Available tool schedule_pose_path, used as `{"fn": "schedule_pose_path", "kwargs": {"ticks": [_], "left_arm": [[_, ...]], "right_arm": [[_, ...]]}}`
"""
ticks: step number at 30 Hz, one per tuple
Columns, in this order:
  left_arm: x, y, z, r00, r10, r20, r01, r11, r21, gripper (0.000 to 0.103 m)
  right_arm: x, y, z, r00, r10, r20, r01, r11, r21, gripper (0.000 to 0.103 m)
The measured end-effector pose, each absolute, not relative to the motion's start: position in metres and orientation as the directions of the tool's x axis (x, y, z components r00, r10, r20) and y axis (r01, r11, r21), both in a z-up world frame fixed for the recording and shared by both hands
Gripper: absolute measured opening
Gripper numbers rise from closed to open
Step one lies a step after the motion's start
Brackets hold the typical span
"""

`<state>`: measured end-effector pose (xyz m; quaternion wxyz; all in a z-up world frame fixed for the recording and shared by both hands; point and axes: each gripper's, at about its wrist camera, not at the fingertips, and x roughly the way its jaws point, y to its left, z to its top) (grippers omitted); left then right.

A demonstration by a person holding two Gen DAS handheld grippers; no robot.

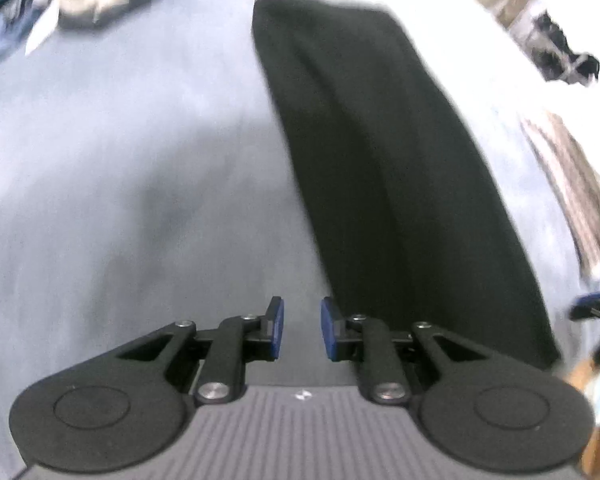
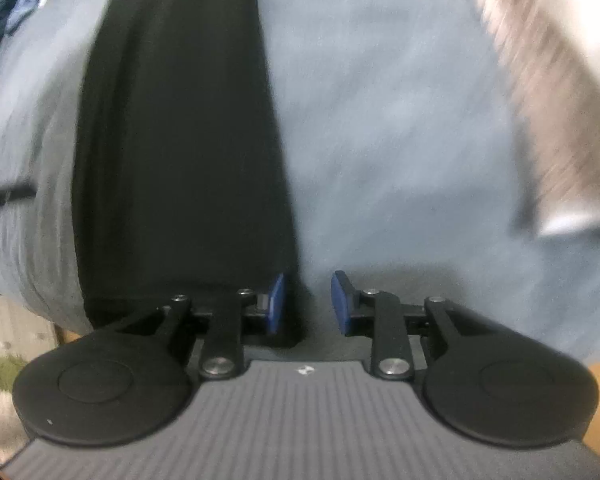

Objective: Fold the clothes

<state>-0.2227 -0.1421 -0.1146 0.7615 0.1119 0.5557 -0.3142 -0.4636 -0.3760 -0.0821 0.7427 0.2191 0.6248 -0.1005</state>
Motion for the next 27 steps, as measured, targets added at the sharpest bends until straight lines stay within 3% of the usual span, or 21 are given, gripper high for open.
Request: {"fn": "schedule_pose_path", "kwargs": {"ticks": [5,11,14,17,22,25,27], "left_arm": [[-0.179,-0.197,-0.127,0.287,-0.427,-0.857,0.676,0.725,-0.135,0.023],[-0.168,-0.251,-0.162,0.289,-0.413,-0.863,0.79,0.612,-0.028,0.026],[-0.171,-0.252,-0.173,0.293,-0.405,-0.866,0.799,0.601,-0.011,0.027],[-0.17,-0.253,-0.173,0.304,-0.414,-0.858,0.796,0.605,-0.01,0.027],[-0.159,-0.255,-0.158,0.29,-0.418,-0.861,0.789,0.614,-0.033,0.027],[-0.153,-0.257,-0.141,0.316,-0.461,-0.829,0.802,0.597,-0.026,0.027],[-0.145,-0.267,-0.14,0.33,-0.471,-0.818,0.813,0.583,-0.007,0.033]], "right_arm": [[-0.395,-0.406,-0.065,0.374,-0.021,-0.927,0.26,0.962,0.084,0.025],[-0.261,-0.42,-0.096,0.548,0.098,-0.831,-0.029,0.995,0.098,0.025],[-0.215,-0.414,-0.113,0.523,0.226,-0.822,-0.257,0.961,0.1,0.023],[-0.206,-0.418,-0.137,0.437,0.247,-0.865,-0.378,0.923,0.072,0.022],[-0.199,-0.437,-0.132,0.379,0.293,-0.878,-0.387,0.912,0.138,0.023],[-0.207,-0.443,-0.101,0.406,0.32,-0.856,-0.436,0.891,0.127,0.023],[-0.193,-0.439,-0.096,0.425,0.345,-0.837,-0.451,0.882,0.135,0.022]]}}
